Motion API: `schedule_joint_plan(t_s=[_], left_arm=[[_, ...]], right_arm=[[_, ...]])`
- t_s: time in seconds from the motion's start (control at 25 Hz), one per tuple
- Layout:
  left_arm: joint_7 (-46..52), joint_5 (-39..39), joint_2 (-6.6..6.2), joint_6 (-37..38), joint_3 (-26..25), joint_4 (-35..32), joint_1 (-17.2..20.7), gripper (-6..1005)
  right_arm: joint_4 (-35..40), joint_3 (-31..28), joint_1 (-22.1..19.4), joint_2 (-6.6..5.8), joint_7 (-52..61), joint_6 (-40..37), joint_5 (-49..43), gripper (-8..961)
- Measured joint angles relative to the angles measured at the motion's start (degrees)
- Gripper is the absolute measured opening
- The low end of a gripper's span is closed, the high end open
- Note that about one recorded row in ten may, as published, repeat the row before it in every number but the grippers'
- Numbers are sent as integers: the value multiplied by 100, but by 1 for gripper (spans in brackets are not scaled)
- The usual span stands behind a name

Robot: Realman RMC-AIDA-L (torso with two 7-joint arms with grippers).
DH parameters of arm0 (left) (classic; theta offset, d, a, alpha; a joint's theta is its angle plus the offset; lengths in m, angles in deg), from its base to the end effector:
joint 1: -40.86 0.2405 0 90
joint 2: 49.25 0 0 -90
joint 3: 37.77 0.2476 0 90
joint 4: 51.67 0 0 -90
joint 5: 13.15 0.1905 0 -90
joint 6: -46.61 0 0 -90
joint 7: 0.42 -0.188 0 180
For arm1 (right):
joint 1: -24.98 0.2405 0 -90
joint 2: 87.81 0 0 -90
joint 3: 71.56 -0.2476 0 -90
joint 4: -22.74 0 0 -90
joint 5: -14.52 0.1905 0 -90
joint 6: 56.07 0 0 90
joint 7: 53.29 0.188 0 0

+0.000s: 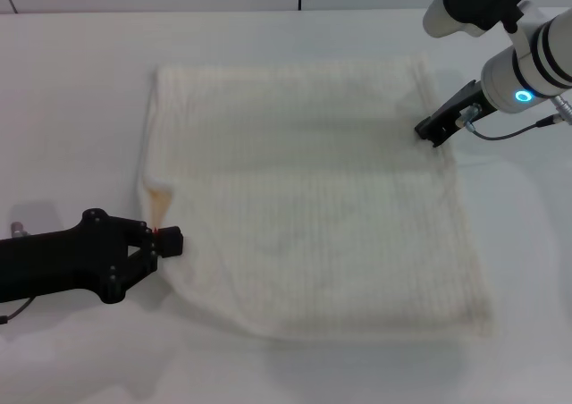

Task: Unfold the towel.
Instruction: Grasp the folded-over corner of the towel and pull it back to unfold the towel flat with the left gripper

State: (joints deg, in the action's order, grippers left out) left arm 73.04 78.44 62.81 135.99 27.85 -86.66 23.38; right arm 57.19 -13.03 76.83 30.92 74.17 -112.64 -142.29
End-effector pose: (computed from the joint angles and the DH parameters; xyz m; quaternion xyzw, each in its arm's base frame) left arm -0.2630 0.2655 -0.0309 -0.9397 -0.2161 -0.2482 0.0933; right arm 0.2442 0.4286 -0.0588 -0.9046 0.3024 -0.1499 0.2602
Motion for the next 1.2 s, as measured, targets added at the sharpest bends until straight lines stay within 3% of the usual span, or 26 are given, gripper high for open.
schedule_joint_plan(t_s=[0.96,1.2], left_arm=[[-44,46,-39,92,-159,4,160,156],[68,61,-44,201,-823,102,322,166]], right_arm=[[-9,13,21,-8,51,-3,0,-1],[-9,19,39,-9,75,-2,-2,0]])
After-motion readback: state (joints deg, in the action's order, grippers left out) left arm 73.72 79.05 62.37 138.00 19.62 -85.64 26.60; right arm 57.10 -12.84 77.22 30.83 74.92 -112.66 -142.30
